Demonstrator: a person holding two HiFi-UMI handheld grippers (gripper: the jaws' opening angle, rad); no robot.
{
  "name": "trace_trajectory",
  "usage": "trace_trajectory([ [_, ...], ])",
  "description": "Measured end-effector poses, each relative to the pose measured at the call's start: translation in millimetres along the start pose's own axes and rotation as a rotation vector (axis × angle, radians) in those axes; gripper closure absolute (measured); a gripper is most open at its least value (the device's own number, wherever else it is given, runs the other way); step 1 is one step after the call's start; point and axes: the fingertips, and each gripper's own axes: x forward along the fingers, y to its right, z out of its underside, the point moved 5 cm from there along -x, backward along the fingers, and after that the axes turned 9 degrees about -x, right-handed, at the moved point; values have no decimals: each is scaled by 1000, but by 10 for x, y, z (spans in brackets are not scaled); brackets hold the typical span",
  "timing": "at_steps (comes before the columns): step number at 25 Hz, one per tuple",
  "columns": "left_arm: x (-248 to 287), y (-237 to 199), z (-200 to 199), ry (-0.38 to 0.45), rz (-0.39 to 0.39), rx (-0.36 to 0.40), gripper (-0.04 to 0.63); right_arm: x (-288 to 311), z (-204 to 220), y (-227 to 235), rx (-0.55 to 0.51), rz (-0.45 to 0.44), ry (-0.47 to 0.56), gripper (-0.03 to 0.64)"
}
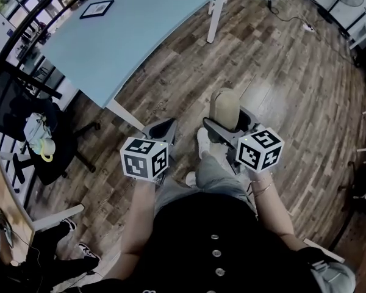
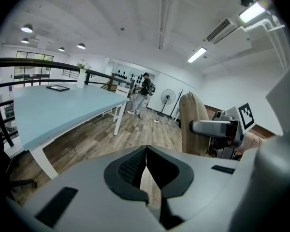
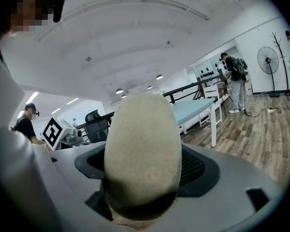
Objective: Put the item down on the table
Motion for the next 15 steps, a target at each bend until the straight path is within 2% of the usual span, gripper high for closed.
trace_trajectory([
  [7, 442, -148, -261, -36, -9, -7, 575, 361, -156, 386, 24, -21, 1, 210],
  [15, 1137, -147, -868, -33, -32, 13, 575, 745, -502, 1077, 19, -68, -3, 210],
])
